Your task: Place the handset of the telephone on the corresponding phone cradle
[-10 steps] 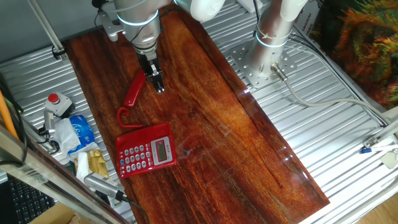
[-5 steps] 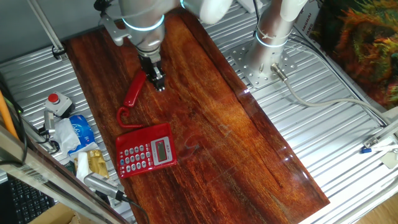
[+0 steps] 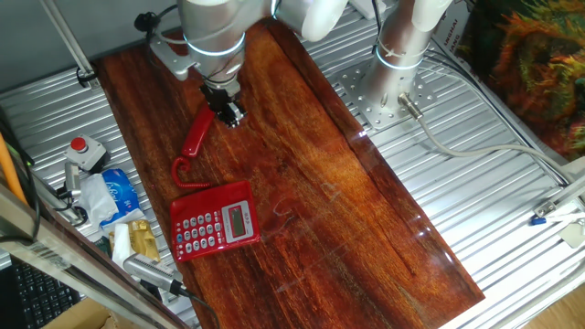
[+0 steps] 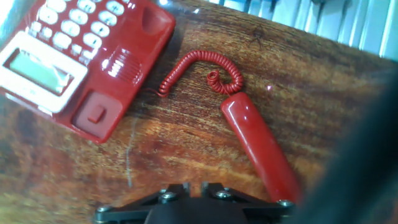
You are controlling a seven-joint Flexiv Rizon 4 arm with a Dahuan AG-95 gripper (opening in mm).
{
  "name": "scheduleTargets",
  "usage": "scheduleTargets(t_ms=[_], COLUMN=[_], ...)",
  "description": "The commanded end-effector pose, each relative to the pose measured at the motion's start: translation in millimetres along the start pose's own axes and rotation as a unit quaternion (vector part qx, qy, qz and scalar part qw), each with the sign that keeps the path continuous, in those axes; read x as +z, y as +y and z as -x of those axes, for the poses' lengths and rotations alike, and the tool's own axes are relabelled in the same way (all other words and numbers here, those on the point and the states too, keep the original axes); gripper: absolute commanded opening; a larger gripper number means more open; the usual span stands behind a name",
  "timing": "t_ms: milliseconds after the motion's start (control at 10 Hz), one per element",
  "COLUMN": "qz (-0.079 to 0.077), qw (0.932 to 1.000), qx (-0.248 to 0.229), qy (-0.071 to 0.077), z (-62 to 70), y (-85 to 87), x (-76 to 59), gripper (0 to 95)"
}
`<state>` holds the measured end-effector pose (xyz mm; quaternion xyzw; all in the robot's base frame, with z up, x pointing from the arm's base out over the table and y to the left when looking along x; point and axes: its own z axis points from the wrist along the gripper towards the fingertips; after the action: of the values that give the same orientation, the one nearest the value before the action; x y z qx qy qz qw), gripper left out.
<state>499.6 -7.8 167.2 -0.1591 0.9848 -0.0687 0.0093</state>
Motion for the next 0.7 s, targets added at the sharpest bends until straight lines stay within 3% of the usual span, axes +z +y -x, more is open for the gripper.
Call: scheduleTargets(t_ms=[100, 200, 300, 400, 700], qz=[-0.013, -0.018, -0.021, -0.021, -0.019], qw=[0.9953, 0.9923, 0.9879, 0.9872, 0.9837], qx=[-0.086, -0.111, -0.140, -0.145, -0.168], qy=[-0.043, -0.053, -0.063, -0.063, -0.062], z=[-12.5, -16.5, -20.5, -20.2, -2.9], y=[-14.7, -20.3, -31.1, -34.8, -58.1], x=[12.7, 18.2, 24.1, 24.4, 16.5], gripper=[57.0, 76.0, 76.0, 95.0, 95.0])
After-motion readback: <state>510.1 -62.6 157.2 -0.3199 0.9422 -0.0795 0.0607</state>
